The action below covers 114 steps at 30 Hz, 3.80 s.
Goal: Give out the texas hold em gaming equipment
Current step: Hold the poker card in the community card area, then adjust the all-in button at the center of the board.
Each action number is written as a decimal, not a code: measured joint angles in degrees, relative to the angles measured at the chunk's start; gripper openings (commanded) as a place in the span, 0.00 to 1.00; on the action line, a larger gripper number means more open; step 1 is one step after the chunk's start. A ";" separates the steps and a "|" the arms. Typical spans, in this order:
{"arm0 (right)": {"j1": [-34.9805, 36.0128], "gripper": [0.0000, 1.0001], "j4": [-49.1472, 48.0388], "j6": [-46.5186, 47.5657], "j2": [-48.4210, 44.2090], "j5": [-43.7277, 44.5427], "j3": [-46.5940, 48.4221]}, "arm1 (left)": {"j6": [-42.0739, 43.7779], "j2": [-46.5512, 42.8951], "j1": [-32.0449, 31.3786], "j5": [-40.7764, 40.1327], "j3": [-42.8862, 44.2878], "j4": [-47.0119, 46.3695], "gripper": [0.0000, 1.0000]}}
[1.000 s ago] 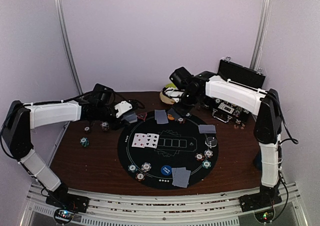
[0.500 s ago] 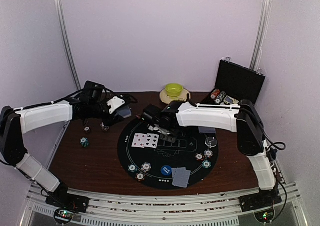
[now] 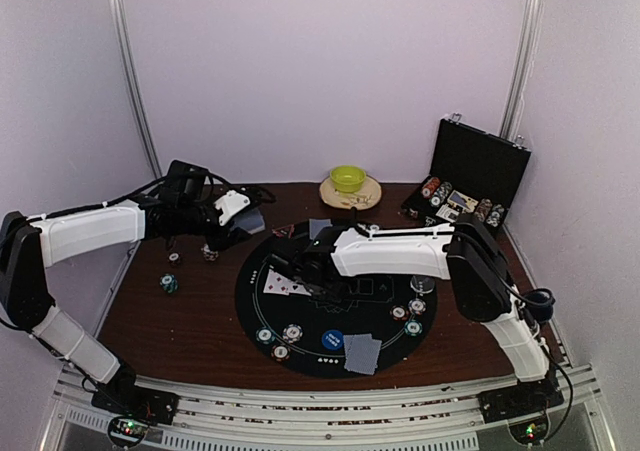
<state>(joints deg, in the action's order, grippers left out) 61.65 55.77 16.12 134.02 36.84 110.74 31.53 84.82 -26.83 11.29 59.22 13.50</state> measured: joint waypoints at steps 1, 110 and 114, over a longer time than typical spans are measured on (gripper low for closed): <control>0.24 0.00 -0.17 0.15 0.37 -0.04 0.02 | 0.00 0.00 0.00 0.07 0.00 -0.02 0.54; -15.39 0.88 -30.25 -18.53 28.96 -40.96 39.43 | 1.11 1.75 0.66 -1.25 -0.83 -0.04 0.54; -15.39 0.87 -30.27 -20.22 29.03 -44.26 39.43 | 1.11 1.75 0.66 -1.22 -0.85 -0.04 0.54</control>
<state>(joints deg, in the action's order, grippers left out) 46.26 25.50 -4.10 163.04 -7.42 150.17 32.64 86.56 -26.17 10.07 58.37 13.45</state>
